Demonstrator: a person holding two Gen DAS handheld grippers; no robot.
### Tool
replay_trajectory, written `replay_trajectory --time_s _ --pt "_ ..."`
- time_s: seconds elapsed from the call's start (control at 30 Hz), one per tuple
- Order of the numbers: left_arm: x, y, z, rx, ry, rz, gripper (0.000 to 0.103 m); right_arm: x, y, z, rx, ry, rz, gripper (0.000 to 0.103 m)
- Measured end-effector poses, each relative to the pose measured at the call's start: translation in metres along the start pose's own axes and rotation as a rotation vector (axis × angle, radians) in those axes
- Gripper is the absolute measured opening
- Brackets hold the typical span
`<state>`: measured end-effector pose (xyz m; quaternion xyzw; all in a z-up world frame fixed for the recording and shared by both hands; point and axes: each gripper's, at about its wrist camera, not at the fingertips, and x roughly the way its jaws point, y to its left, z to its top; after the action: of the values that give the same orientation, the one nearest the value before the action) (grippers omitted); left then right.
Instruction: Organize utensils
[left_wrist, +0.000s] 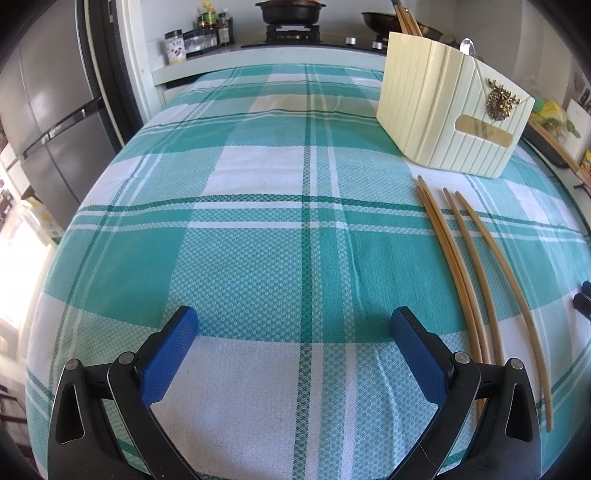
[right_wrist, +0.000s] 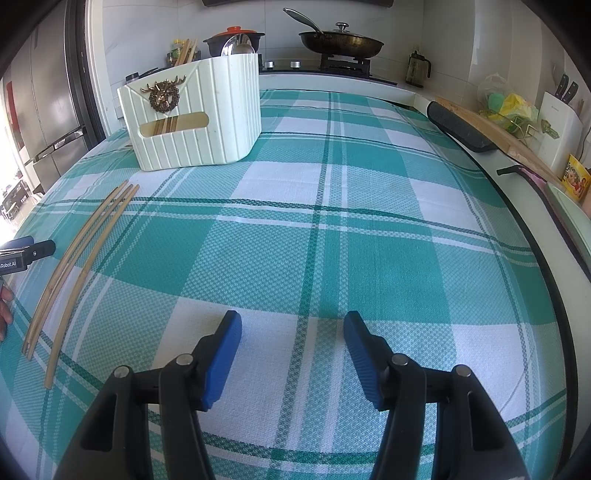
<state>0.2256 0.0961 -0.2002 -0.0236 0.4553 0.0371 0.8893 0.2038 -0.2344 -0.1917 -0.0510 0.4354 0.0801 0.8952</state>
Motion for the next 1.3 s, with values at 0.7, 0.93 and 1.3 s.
replay_trajectory --time_s 0.7,0.93,1.3 --pt "-0.001 0.0 0.0 -0.001 0.0 0.0 0.103 0.0 0.001 0.0 -0.001 0.0 -0.001 0.059" --pt "0.0 0.0 0.001 -0.001 0.0 -0.003 0.103 -0.013 0.039 0.015 0.068 0.004 0.197 0.059" --pt "0.001 0.0 0.001 -0.001 0.0 -0.004 0.103 0.018 0.15 0.035 -0.211 0.085 0.261 0.035"
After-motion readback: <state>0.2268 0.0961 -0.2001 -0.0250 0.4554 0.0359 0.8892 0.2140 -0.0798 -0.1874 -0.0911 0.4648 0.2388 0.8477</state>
